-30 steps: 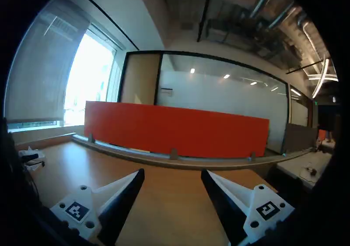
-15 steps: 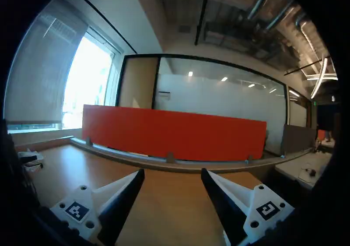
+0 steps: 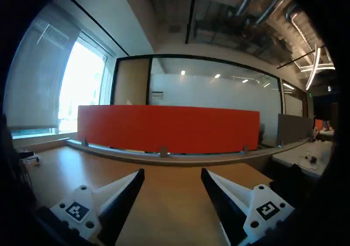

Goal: Fold towel

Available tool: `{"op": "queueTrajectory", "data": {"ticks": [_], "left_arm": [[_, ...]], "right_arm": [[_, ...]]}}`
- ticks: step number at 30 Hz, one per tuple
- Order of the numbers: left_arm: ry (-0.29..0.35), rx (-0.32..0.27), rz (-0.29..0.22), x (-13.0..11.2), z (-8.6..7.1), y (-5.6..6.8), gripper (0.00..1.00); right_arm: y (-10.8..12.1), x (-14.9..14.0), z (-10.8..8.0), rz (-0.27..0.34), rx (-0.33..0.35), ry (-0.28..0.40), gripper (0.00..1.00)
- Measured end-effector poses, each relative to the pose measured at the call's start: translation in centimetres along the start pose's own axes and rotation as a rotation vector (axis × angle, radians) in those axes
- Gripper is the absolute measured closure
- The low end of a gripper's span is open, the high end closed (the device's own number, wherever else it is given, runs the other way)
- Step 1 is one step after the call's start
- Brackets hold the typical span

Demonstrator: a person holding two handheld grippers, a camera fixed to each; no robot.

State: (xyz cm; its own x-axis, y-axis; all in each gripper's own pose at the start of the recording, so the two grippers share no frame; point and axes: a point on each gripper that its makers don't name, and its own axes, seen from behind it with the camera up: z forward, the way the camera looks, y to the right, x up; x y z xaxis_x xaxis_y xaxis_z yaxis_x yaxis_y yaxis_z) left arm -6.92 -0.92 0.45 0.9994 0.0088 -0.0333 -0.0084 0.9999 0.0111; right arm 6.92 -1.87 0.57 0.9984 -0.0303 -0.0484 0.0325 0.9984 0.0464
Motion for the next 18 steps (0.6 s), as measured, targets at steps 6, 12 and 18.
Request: {"op": "queueTrajectory", "data": {"ticks": [6,12,18], "left_arm": [[0.0,0.0,0.0,0.0,0.0,0.0,0.07],[0.0,0.0,0.0,0.0,0.0,0.1,0.07],[0.0,0.0,0.0,0.0,0.0,0.1,0.07]], "right_arm": [[1.0,-2.5,0.0,0.005,-0.008,-0.007,0.0],[1.2,-4.1,-0.1,0.021,-0.007,0.008,0.0],[2.0,-5.2,-0.3,0.024,-0.037,0.011,0.0]]}}
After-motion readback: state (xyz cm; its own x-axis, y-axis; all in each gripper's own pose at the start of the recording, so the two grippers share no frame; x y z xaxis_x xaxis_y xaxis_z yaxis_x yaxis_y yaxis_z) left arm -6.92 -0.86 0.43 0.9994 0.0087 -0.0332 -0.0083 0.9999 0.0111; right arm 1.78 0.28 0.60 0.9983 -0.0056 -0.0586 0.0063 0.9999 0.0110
